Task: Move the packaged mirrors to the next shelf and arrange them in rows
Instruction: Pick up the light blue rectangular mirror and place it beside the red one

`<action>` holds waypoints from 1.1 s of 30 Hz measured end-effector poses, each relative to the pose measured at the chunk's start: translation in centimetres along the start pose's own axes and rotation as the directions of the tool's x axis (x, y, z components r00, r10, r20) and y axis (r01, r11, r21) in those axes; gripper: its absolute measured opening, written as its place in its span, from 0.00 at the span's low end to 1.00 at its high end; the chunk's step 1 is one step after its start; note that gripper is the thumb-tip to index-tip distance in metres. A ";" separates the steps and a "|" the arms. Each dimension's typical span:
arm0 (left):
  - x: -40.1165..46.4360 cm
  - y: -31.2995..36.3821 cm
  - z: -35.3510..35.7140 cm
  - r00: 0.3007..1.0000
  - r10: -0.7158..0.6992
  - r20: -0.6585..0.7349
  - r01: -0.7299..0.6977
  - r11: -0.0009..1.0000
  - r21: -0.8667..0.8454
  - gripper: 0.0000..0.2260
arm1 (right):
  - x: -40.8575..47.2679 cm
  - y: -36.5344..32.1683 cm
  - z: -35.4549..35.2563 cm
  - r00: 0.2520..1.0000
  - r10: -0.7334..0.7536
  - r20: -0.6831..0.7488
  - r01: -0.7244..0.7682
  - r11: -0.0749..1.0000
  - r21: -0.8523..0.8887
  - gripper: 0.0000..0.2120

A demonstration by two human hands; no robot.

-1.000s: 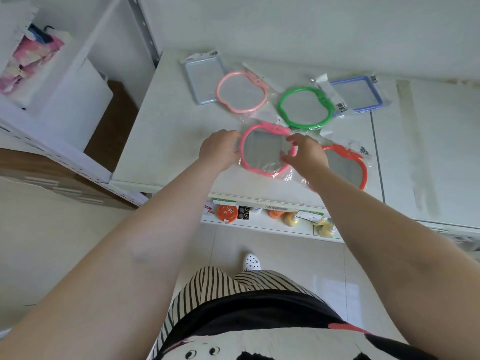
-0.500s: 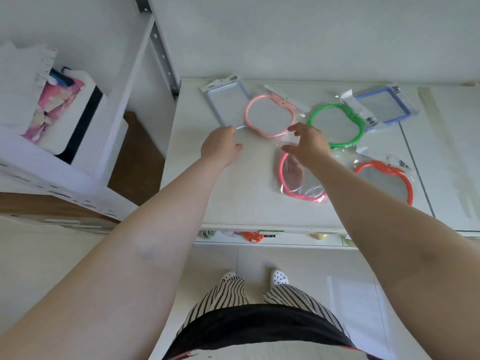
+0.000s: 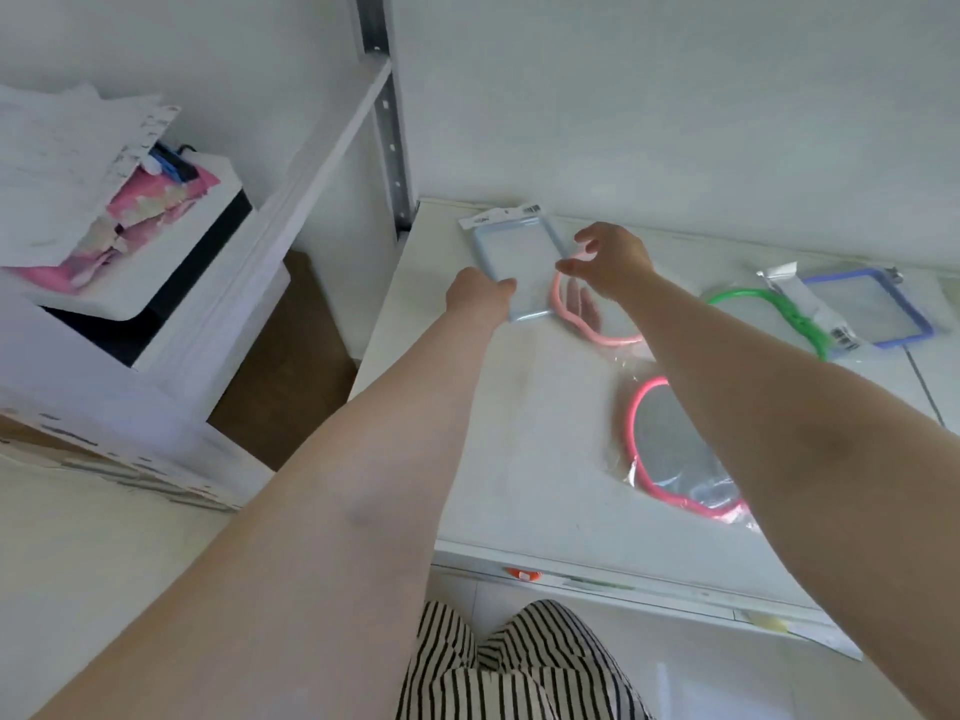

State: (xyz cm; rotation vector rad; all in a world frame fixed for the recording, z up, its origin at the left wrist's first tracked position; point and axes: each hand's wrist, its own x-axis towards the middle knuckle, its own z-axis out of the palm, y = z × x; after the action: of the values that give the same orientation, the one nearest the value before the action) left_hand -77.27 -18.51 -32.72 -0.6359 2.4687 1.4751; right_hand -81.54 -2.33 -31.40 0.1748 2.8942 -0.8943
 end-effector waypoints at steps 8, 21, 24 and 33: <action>4.0 -0.8 3.1 0.993 0.018 -0.119 -0.023 0.999 -0.040 0.20 | 5.9 0.5 2.9 1.000 -0.008 0.024 0.014 0.956 -0.295 0.26; 2.5 -2.1 2.1 0.982 -0.063 -0.179 0.033 0.985 -0.169 0.13 | 4.4 -1.0 3.7 0.999 -0.026 -0.031 0.019 0.980 -0.197 0.21; 1.4 -2.1 0.3 0.973 -0.042 -0.225 0.002 0.984 -0.177 0.12 | 3.4 -2.5 3.9 0.998 -0.061 -0.026 0.058 0.994 -0.091 0.25; -3.7 -0.5 -5.8 0.932 -0.039 -0.359 -0.073 0.953 -0.293 0.08 | -3.0 -5.2 1.9 0.992 -0.049 0.116 -0.014 0.875 0.484 0.10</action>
State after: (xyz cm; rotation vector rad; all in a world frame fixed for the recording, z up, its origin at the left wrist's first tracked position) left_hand -73.46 -22.80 -28.89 -1.0307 2.5229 1.9172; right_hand -79.15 -7.94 -29.63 0.1245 2.5035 -1.5612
